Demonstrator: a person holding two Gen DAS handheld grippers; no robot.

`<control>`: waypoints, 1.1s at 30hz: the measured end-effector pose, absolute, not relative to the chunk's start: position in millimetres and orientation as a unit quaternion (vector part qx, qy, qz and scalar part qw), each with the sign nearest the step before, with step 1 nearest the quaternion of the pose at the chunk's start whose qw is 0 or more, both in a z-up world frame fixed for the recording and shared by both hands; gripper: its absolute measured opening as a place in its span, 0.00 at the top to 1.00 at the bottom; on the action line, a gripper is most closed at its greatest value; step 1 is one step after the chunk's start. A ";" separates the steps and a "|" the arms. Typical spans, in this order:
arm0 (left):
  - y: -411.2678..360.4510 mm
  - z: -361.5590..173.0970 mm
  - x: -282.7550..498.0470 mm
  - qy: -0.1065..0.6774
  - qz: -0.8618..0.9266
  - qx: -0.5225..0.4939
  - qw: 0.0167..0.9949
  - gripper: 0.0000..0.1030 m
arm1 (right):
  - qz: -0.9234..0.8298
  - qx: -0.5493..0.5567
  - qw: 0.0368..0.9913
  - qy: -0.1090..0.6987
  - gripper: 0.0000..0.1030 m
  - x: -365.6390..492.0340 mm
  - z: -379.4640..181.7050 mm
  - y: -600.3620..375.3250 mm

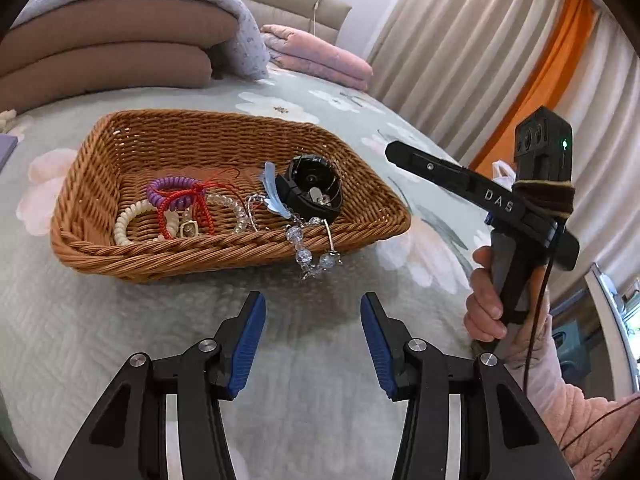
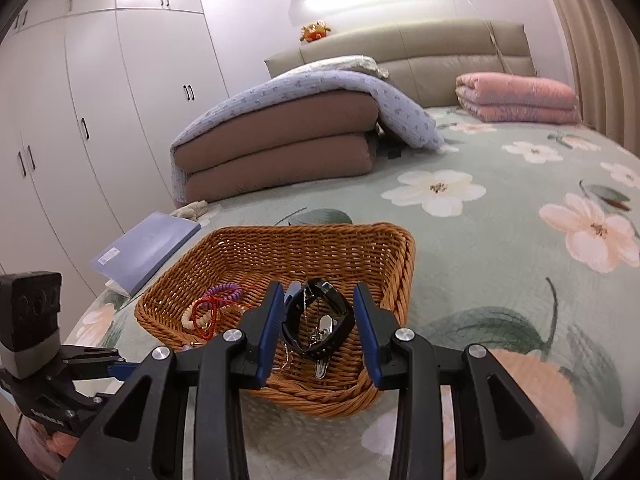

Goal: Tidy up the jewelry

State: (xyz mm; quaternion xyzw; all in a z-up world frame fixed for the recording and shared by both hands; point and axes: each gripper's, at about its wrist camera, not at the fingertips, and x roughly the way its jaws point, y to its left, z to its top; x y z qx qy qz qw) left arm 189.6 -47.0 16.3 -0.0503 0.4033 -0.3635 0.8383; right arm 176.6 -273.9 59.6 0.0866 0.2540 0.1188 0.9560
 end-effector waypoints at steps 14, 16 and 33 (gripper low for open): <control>-16.2 46.7 69.0 0.283 -0.190 -0.043 0.939 0.30 | 0.095 0.065 0.968 0.223 0.25 48.3 64.0 -226.5; -16.2 42.4 54.3 0.270 -0.170 -0.040 0.947 0.28 | 0.079 0.039 0.973 0.212 0.24 27.9 63.3 -212.2; -22.7 0.6 53.8 0.275 -0.118 -0.035 0.954 0.28 | -0.001 -0.026 0.977 0.213 0.24 17.9 33.6 -194.7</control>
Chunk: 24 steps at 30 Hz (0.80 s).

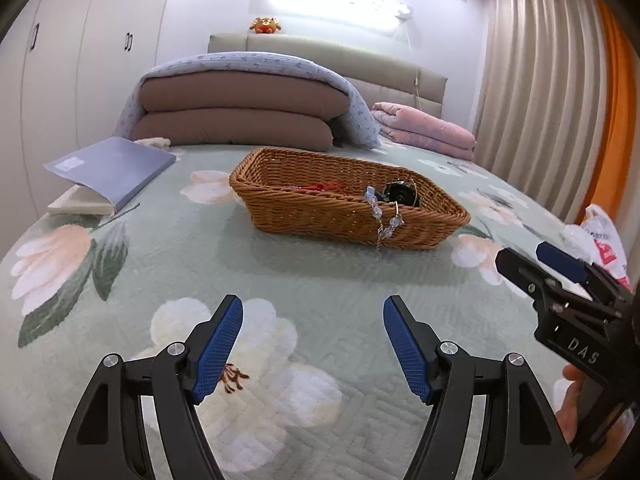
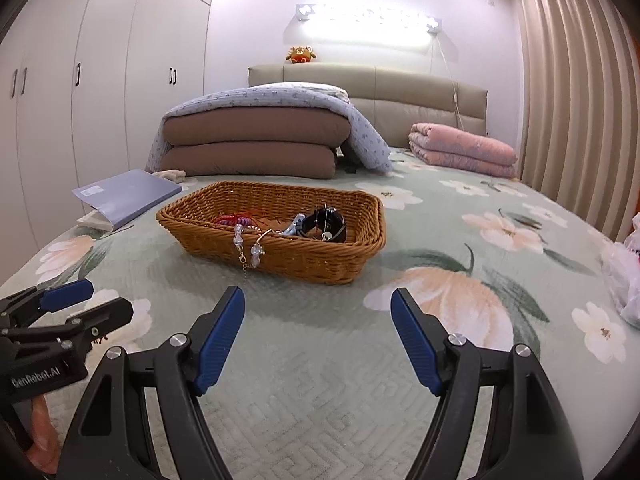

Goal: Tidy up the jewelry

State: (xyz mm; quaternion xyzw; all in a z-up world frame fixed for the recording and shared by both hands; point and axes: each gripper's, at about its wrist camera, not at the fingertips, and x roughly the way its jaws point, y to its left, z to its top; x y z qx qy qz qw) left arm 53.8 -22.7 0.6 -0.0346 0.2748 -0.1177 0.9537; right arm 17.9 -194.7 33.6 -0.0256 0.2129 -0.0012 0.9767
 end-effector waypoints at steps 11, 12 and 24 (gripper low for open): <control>-34.8 4.9 41.9 0.249 -0.104 0.000 0.963 0.28 | -0.009 -0.028 0.978 0.208 0.24 16.3 33.4 -194.0; -35.3 5.0 41.3 0.248 -0.105 0.001 0.963 0.28 | -0.010 -0.028 0.978 0.207 0.24 16.0 33.5 -193.8; -40.5 4.8 39.3 0.244 -0.108 0.015 0.963 0.28 | -0.010 -0.029 0.978 0.208 0.24 15.2 33.0 -194.0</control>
